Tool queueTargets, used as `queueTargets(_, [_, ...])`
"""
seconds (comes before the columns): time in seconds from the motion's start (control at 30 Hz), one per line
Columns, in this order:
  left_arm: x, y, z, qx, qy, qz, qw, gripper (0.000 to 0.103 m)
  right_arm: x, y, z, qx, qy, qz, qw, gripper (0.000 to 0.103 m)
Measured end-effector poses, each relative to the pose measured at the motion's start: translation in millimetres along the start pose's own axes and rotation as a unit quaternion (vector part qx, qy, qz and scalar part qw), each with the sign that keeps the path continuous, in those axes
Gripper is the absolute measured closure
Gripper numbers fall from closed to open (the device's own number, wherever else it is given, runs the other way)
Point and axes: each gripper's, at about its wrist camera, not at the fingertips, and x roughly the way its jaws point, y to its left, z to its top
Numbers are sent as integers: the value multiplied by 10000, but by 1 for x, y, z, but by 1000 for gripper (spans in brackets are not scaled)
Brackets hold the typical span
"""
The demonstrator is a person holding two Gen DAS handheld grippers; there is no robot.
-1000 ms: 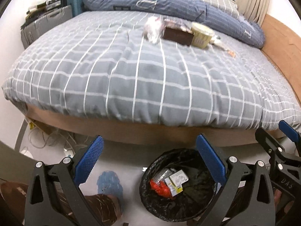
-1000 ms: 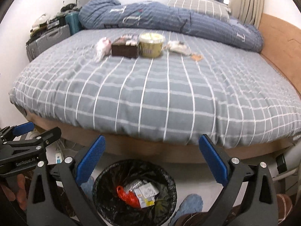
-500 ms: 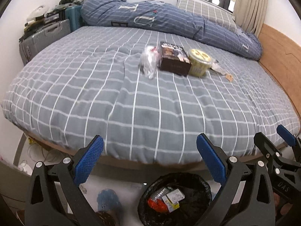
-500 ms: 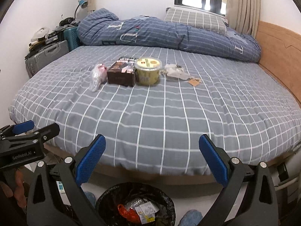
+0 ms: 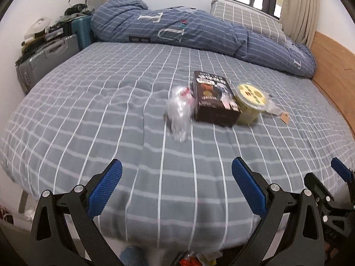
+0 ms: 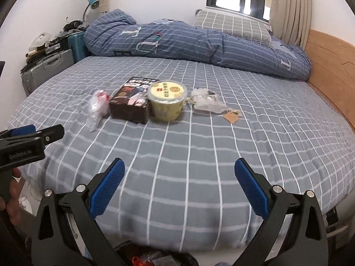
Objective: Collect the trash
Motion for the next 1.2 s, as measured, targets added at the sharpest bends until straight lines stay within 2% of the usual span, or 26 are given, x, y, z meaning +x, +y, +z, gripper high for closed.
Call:
queueTargets(0.2, [45, 1, 29, 51, 190, 34, 9998, 6, 53, -10, 34, 28, 79, 48, 10000, 8])
queueTargets(0.47, [97, 1, 62, 131, 326, 137, 9993, 6, 111, 0, 74, -110, 70, 205, 9997, 8])
queueTargets(0.8, [139, 11, 68, 105, 590, 152, 9981, 9, 163, 16, 103, -408, 111, 395, 9983, 9])
queueTargets(1.0, [154, 9, 70, 155, 696, -6, 9975, 34, 182, 21, 106, -445, 213, 490, 9976, 10])
queueTargets(1.07, [159, 5, 70, 255, 747, -5, 9969, 51, 185, 23, 104, -513, 246, 516, 9970, 13])
queueTargets(1.2, [160, 3, 70, 314, 716, 8, 9969, 55, 188, 23, 101, -514, 250, 566, 9968, 18])
